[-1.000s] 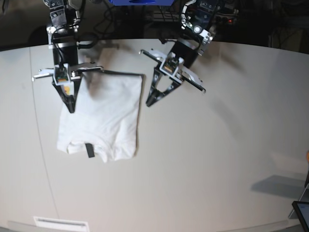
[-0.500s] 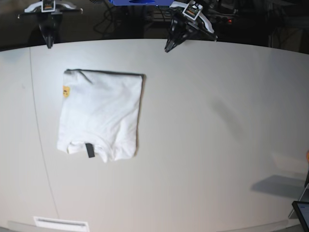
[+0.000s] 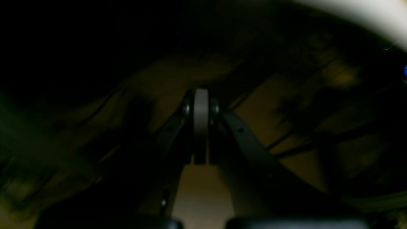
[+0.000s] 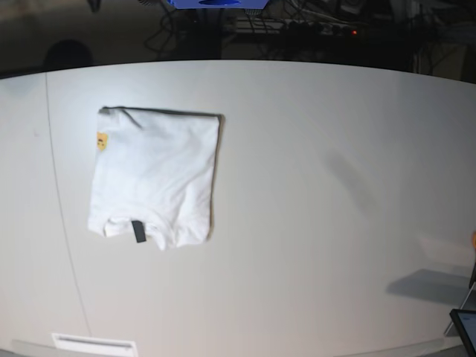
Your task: Fold the T-shirt properly
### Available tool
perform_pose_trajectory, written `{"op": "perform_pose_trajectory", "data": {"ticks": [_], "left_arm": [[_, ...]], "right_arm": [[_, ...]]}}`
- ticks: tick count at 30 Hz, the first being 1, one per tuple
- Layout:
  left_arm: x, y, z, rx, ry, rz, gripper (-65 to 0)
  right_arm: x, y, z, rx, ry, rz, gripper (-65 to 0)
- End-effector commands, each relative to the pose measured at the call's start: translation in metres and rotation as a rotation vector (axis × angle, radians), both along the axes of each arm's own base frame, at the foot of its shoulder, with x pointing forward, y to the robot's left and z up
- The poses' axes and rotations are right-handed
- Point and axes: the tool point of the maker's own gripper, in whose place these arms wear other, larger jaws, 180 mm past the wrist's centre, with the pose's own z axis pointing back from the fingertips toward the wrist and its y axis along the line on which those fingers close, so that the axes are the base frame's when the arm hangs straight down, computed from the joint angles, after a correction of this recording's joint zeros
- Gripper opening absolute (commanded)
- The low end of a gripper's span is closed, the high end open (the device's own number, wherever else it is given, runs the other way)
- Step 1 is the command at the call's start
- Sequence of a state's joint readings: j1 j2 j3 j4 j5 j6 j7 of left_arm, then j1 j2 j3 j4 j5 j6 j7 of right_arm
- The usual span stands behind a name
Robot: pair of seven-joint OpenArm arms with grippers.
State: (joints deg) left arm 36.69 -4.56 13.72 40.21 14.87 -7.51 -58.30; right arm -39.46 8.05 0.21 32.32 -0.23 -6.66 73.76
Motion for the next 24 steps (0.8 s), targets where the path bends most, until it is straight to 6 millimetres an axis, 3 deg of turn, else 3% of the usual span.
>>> {"op": "perform_pose_trajectory", "data": {"ticks": [1,4,7,11,15,19,24], "left_arm": [[-0.008,-0.001,-0.010,0.010,0.050,-0.002,-65.0],[-0.032,-0.006,-0.059,0.094,0.293,-0.008,-65.0],[-0.041,-0.011,-0.092,0.159,0.468,-0.019,-65.0],[-0.035,0.000,-0.125,0.259,0.648,-0.032,-65.0],[-0.022,0.014,-0.149,0.382,0.840,-0.063,-65.0],[0.001,0.023,-0.155,0.441,0.891,-0.069,-65.0],[0.033,0.026,-0.156,0.462,0.876,-0.063,-65.0]], "right_arm": [[-0.012,0.006,-0.011,0.014,0.062,0.019,-65.0],[-0.028,0.020,-0.065,0.018,0.325,0.065,-65.0],[-0.046,0.015,-0.114,-0.040,0.622,0.079,-65.0],[-0.047,0.022,-0.150,-0.075,0.913,0.054,-65.0],[-0.008,0.040,-0.167,-0.035,1.064,0.021,-64.9],[0.033,0.047,-0.169,-0.013,1.050,-0.015,-64.9],[0.039,0.047,-0.169,-0.013,1.041,-0.015,-64.9]]}}
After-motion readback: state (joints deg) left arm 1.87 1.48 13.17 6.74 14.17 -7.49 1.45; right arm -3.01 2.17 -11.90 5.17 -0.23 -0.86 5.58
